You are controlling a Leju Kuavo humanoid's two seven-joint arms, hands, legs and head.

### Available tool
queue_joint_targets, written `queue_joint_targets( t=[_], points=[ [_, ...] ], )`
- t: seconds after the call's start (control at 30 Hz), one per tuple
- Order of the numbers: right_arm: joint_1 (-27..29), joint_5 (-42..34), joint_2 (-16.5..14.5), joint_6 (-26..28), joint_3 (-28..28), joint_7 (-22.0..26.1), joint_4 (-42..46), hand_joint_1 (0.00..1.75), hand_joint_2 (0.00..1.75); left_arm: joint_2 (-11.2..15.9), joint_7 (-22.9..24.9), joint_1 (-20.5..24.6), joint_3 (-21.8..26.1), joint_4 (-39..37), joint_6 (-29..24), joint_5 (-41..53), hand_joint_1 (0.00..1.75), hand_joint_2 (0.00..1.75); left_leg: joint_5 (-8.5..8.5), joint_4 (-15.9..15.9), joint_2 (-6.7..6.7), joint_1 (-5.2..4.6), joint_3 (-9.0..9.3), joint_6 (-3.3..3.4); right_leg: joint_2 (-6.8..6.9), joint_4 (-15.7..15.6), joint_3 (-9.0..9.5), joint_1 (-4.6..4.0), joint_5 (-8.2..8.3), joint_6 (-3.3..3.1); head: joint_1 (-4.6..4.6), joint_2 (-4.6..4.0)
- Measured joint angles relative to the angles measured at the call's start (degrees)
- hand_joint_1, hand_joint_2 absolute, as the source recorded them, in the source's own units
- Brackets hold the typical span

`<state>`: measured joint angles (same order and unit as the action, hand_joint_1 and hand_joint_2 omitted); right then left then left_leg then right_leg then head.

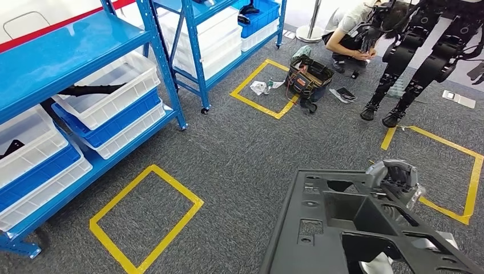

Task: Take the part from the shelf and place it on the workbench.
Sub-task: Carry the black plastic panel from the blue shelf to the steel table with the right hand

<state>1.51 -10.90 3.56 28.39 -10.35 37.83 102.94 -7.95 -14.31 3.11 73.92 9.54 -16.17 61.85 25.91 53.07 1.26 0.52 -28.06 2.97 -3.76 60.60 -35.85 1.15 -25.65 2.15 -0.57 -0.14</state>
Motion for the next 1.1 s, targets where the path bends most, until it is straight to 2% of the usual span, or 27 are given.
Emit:
queue_joint_targets(
  t=[0.03, 0.07, 0.1, 0.13, 0.17, 0.23, 0.27, 0.3, 0.33, 0.4, 0.43, 0.47, 0.53, 0.6, 0.63, 0.67, 0.7, 0.77, 0.8, 0.83, 0.87, 0.9, 0.93, 1.0, 1.03, 1.07, 1.1],
  points=[
    [-0.07, 0.02, -0.01, 0.0, 0.07, 0.0, 0.05, 1.75, 1.75, -0.06, 0.01, -0.03, 0.0, 0.0, 0.01, 0.01, 0.0, 1.75, -0.14, -0.27, -0.94, 0.01, 0.11, -0.08, 1.53, 3.46, -1.73, 0.06, -1.67, -0.12, 0.23, 0.0],
    [-0.09, 0.02, 0.0, 0.0, 0.12, 0.0, 0.08, 1.75, 1.75, -0.14, 0.02, -0.07, 0.0, -0.01, 0.01, 0.02, 0.0, 1.75, -0.19, -0.34, -1.92, 0.12, 0.08, -0.13, 2.34, 7.41, -3.57, 0.26, -3.39, -0.09, 0.46, 0.01],
    [0.01, 0.0, 0.01, -0.01, 0.16, 0.0, 0.09, 1.75, 1.75, -0.22, 0.03, -0.1, 0.0, -0.01, 0.02, 0.02, 0.0, 1.75, -0.15, -0.34, -2.84, 0.26, 0.02, -0.37, 2.73, 10.51, -4.97, 0.6, -4.55, 0.2, 0.53, 0.01],
    [0.14, -0.01, 0.02, -0.01, 0.22, 0.0, 0.09, 1.75, 1.75, -0.28, 0.04, -0.1, 0.0, -0.01, 0.02, 0.03, 0.0, 1.75, -0.06, -0.26, -3.71, 0.52, 0.0, -0.75, 3.01, 11.66, -5.33, 1.07, -4.84, 0.82, 0.54, 0.01],
    [0.24, -0.01, 0.03, -0.02, 0.29, 0.0, 0.09, 1.75, 1.75, -0.33, 0.04, -0.08, 0.0, -0.01, 0.02, 0.03, 0.0, 1.75, 0.08, -0.11, -4.54, 0.92, 0.04, -1.29, 3.39, 10.47, -4.44, 1.65, -4.25, 1.77, 0.55, 0.01],
    [0.24, -0.01, 0.02, -0.01, 0.37, 0.0, 0.08, 1.75, 1.75, -0.24, 0.03, -0.01, 0.0, 0.0, 0.02, 0.03, 0.0, 1.75, 0.78, 0.86, -5.94, 1.87, 0.03, -2.84, 5.26, 3.06, 0.11, 2.88, -1.83, 4.15, 0.56, 0.0],
    [0.24, -0.03, -0.04, -0.01, 0.37, 0.0, 0.06, 1.75, 1.75, -0.04, 0.04, 0.05, 0.0, 0.07, 0.01, 0.03, 0.0, 1.75, 1.38, 1.66, -6.46, 2.21, -0.25, -3.72, 6.19, -0.13, 1.95, 3.21, -1.03, 4.79, 0.65, 0.01],
    [0.24, -0.07, -0.09, -0.02, 0.38, 0.0, 0.09, 1.75, 1.75, 0.1, 0.04, 0.13, 0.0, 0.11, 0.01, 0.04, 0.0, 1.75, 1.96, 2.35, -6.86, 2.38, -0.55, -4.49, 6.77, -1.79, 2.9, 3.29, -0.74, 4.71, 0.69, 0.01],
    [0.26, -0.08, -0.12, -0.03, 0.43, 0.0, 0.16, 1.75, 1.75, 0.19, 0.04, 0.2, 0.0, 0.14, -0.01, 0.05, 0.0, 1.75, 2.4, 2.77, -7.23, 2.4, -0.74, -5.07, 6.8, -1.91, 2.86, 3.11, -0.97, 4.08, 0.62, 0.01],
    [0.43, -0.01, -0.11, -0.04, 0.55, 0.0, 0.35, 1.75, 1.75, -0.01, 0.06, 0.3, -0.01, 0.08, -0.03, 0.08, 0.0, 1.75, 2.74, 2.81, -7.59, 2.6, -0.66, -5.58, 5.54, -1.23, 2.18, 2.63, -1.15, 2.31, 0.34, 0.0],
    [0.58, 0.07, -0.09, -0.03, 0.61, 0.0, 0.47, 1.75, 1.75, -0.11, 0.08, 0.33, -0.01, 0.05, -0.04, 0.1, 0.0, 1.75, 3.23, 3.11, -6.98, 2.81, -0.65, -5.63, 4.98, -1.1, 1.96, 2.47, -1.14, 1.72, 0.1, 0.0],
    [0.7, 0.14, -0.08, -0.02, 0.63, 0.0, 0.58, 1.75, 1.75, -0.19, 0.09, 0.35, -0.01, 0.03, -0.02, 0.13, 0.0, 1.75, 4.36, 4.31, -5.82, 2.95, -1.1, -5.55, 4.41, -1.05, 1.82, 2.3, -1.09, 1.31, -0.02, 0.01],
    [0.75, 0.26, -0.08, 0.0, 0.71, 0.0, 0.83, 1.75, 1.75, -0.3, 0.13, 0.37, 0.0, 0.0, 0.01, 0.22, 0.0, 1.75, 8.52, 10.6, -2.94, 2.7, -3.97, -5.04, 3.37, -1.07, 1.67, 1.79, -0.92, 0.67, -0.32, 0.01],
    [0.67, 0.33, -0.08, -0.04, 0.75, -0.01, 0.9, 1.75, 1.75, -0.36, 0.21, 0.36, 0.0, -0.01, 0.01, 0.27, 0.0, 1.75, 12.12, 18.96, -1.73, 1.85, -8.33, -4.04, 2.07, -1.07, 1.48, 0.99, -0.84, 0.2, -0.43, 0.01],
    [0.65, 0.33, -0.08, -0.11, 0.81, -0.02, 0.9, 1.75, 1.75, -0.37, 0.29, 0.36, 0.0, -0.01, -0.02, 0.27, 0.0, 1.75, 12.42, 21.23, -1.5, 1.35, -9.79, -3.34, 1.32, -1.07, 1.44, 0.57, -0.8, -0.03, -0.43, 0.01],
    [0.58, 0.33, -0.07, -0.24, 0.88, -0.05, 0.9, 1.75, 1.75, -0.38, 0.39, 0.36, 0.0, -0.01, -0.1, 0.27, 0.0, 1.75, 11.47, 21.29, -1.27, 0.81, -10.22, -2.51, 0.54, -1.06, 1.48, 0.19, -0.78, -0.2, -0.42, 0.01],
    [0.43, 0.32, -0.06, -0.42, 0.96, -0.09, 0.9, 1.75, 1.75, -0.39, 0.52, 0.38, 0.0, -0.01, -0.25, 0.27, 0.0, 1.75, 9.41, 19.05, -0.83, 0.2, -9.49, -1.59, -0.28, -1.06, 1.61, -0.11, -0.77, -0.31, -0.41, 0.01],
    [-0.17, 0.27, -0.05, -0.76, 1.08, -0.16, 0.8, 1.75, 1.75, -0.36, 0.79, 0.46, 0.0, 0.0, -0.6, 0.29, 0.0, 1.75, 4.59, 11.45, 1.83, -1.01, -6.32, 0.38, -1.84, -1.07, 1.89, -0.49, -0.76, -0.38, -0.38, 0.01],
    [-0.5, 0.23, -0.04, -0.87, 1.13, -0.17, 0.68, 1.75, 1.75, -0.32, 0.87, 0.53, 0.0, 0.01, -0.72, 0.33, 0.0, 1.75, 3.11, 8.46, 2.95, -1.43, -5.07, 1.01, -2.56, -1.07, 1.9, -0.56, -0.74, -0.38, -0.37, 0.01],
    [-0.72, 0.16, -0.04, -0.93, 1.21, -0.17, 0.56, 1.75, 1.75, -0.28, 0.9, 0.61, 0.0, 0.02, -0.77, 0.4, 0.0, 1.75, 2.45, 6.78, 3.7, -1.72, -4.38, 1.41, -3.2, -1.1, 1.8, -0.54, -0.69, -0.33, -0.38, 0.01],
    [-0.76, 0.1, -0.03, -0.94, 1.35, -0.17, 0.44, 1.75, 1.75, -0.25, 0.91, 0.68, -0.01, 0.03, -0.74, 0.48, 0.0, 1.75, 2.5, 6.32, 3.54, -1.87, -4.21, 1.52, -3.79, -1.17, 1.66, -0.51, -0.59, -0.21, -0.42, 0.01],
    [-0.64, 0.05, -0.02, -0.94, 1.54, -0.15, 0.37, 1.75, 1.75, -0.24, 0.91, 0.77, -0.02, 0.03, -0.68, 0.55, 0.0, 1.75, 2.31, 5.95, 2.8, -1.97, -3.93, 1.5, -4.43, -1.38, 1.42, -0.41, -0.42, -0.01, -0.48, 0.01],
    [-0.41, 0.03, 0.02, -0.88, 1.77, -0.11, 0.34, 1.75, 1.75, -0.24, 0.91, 0.83, -0.03, 0.03, -0.6, 0.62, 0.0, 1.75, 1.95, 5.34, 2.05, -1.88, -3.54, 1.35, -4.12, -1.23, 1.17, -0.41, -0.37, 0.1, -0.49, 0.01],
    [-0.11, 0.12, 0.09, -0.68, 2.12, -0.04, 0.36, 1.75, 1.75, -0.23, 0.91, 0.87, -0.04, 0.04, -0.47, 0.75, 0.0, 1.75, 1.12, 3.89, 0.44, -1.58, -2.71, 1.18, -1.21, 1.34, -0.35, -0.69, -1.64, 0.03, -0.3, 0.01],
    [0.0, 0.22, 0.09, -0.57, 2.2, -0.03, 0.38, 1.75, 1.75, -0.23, 0.91, 0.83, -0.04, 0.05, -0.43, 0.81, 0.0, 1.75, 0.86, 3.42, -0.44, -1.43, -2.58, 1.1, 0.79, 4.3, -1.78, -0.72, -3.03, -0.13, -0.19, 0.01],
    [0.11, 0.37, 0.06, -0.49, 2.23, -0.02, 0.39, 1.75, 1.75, -0.26, 0.94, 0.8, -0.04, 0.05, -0.43, 0.83, 0.0, 1.75, 0.82, 3.28, -1.26, -1.43, -2.6, 1.18, 2.1, 7.93, -3.62, -0.68, -4.64, -0.13, -0.11, 0.0],
    [0.29, 0.54, 0.02, -0.45, 2.23, -0.02, 0.4, 1.75, 1.75, -0.28, 1.0, 0.78, -0.04, 0.05, -0.45, 0.81, 0.0, 1.75, 0.84, 3.29, -2.15, -1.43, -2.68, 1.16, 2.69, 11.38, -5.34, -0.52, -5.92, 0.04, -0.06, 0.01]
  ],
)
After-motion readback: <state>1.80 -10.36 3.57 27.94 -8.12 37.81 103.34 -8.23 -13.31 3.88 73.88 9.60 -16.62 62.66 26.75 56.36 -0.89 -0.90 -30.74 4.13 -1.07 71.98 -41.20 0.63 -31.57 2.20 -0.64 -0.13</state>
